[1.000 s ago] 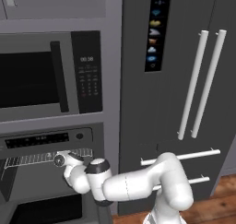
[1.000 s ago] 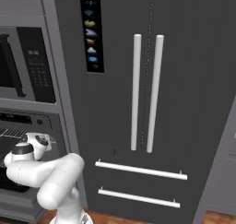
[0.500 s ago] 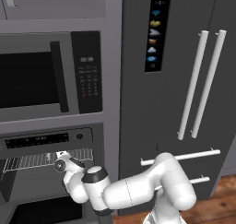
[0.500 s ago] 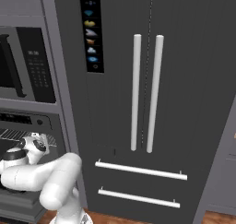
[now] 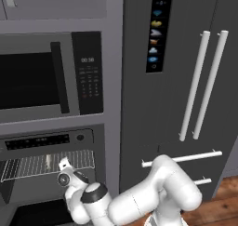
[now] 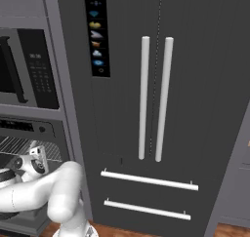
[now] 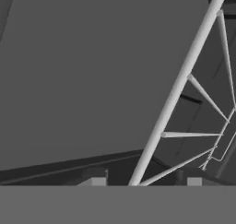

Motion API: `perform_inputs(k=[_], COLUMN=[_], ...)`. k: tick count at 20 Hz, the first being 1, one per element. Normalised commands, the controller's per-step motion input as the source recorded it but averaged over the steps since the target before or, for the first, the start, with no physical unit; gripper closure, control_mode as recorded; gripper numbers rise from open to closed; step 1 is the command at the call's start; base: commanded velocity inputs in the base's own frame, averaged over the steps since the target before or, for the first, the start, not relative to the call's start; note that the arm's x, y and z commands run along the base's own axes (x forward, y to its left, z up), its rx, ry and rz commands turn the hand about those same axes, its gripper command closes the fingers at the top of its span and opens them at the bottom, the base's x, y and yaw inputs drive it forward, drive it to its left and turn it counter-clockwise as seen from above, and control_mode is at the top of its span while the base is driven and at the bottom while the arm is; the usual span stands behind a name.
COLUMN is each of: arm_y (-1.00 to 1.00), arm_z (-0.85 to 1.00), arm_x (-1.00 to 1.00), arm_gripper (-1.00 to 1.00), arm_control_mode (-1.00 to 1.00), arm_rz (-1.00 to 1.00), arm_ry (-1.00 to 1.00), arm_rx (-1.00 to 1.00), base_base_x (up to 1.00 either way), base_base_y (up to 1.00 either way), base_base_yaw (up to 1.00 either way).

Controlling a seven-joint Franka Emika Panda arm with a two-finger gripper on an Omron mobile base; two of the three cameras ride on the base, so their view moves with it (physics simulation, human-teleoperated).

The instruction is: Take the fish from the oven and place it on the plate on the counter.

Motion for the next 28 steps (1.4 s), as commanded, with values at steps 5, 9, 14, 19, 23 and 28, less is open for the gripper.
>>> perform_inputs(k=[5,9,14,19,23,28], arm_y=[0.04,0.05,0.13,0.29,0.01,0.0], arm_z=[-0.42,-0.38,-0.27,-0.03,0.76,1.0], arm_x=[-1.0,-1.0,-1.0,-1.0,-1.0,-0.87], arm_gripper=[1.0,1.0,1.0,-1.0,-1.0,-1.0], arm_control_mode=[-1.0,-1.0,-1.0,-1.0,-1.0,-1.0], arm_rz=[0.0,0.0,0.0,0.0,0.0,0.0], arm_ry=[0.0,0.0,0.0,0.02,0.15,0.49], arm_rx=[0.06,0.07,0.06,0.06,0.26,0.47], base_base_x=[0.0,0.0,0.0,0.0,0.0,0.0], base_base_y=[0.0,0.0,0.0,0.0,0.0,0.0], base_base_yaw=[0.0,0.0,0.0,0.0,0.0,0.0])
